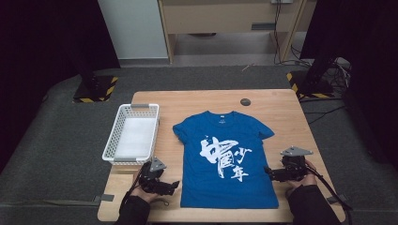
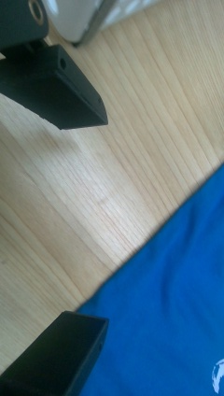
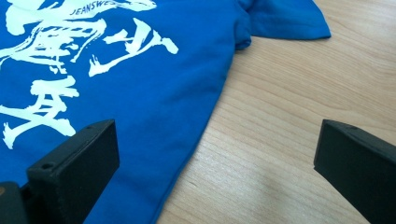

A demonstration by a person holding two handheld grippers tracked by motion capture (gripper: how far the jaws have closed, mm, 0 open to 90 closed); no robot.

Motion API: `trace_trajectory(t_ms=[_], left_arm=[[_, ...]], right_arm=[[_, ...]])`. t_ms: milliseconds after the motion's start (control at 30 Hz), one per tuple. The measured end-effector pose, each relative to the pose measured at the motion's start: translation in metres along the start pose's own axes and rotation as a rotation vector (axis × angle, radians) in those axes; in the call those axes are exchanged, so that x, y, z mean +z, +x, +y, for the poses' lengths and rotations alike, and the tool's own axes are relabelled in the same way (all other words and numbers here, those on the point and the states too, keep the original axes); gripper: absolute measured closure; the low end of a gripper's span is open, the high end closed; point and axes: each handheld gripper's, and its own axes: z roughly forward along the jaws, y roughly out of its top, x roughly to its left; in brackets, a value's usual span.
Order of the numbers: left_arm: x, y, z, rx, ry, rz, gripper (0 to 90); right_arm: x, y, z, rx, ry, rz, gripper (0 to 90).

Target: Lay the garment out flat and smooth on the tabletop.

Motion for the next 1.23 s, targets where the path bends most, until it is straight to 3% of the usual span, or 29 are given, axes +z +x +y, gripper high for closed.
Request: trace_trajectory(t_ms=[567, 900, 1233], left_arm=[[-0.015, 0.027, -0.024, -0.062, 0.027, 0.034, 2.2], [-0.020, 0.040, -0.036, -0.085, 0.053, 0.061, 2.0], [-0.027, 0.053, -0.046, -0.109, 0.048, 0.103, 1.7]], right_arm=[[0.001, -0.022, -0.012, 0.021, -0.001, 0.002, 0.5], [0.002, -0.032, -0.017, 0.026, -0.006, -0.031, 0.5], [0.001, -0.044, -0.023, 0.027, -0.016, -0.049, 0.5]])
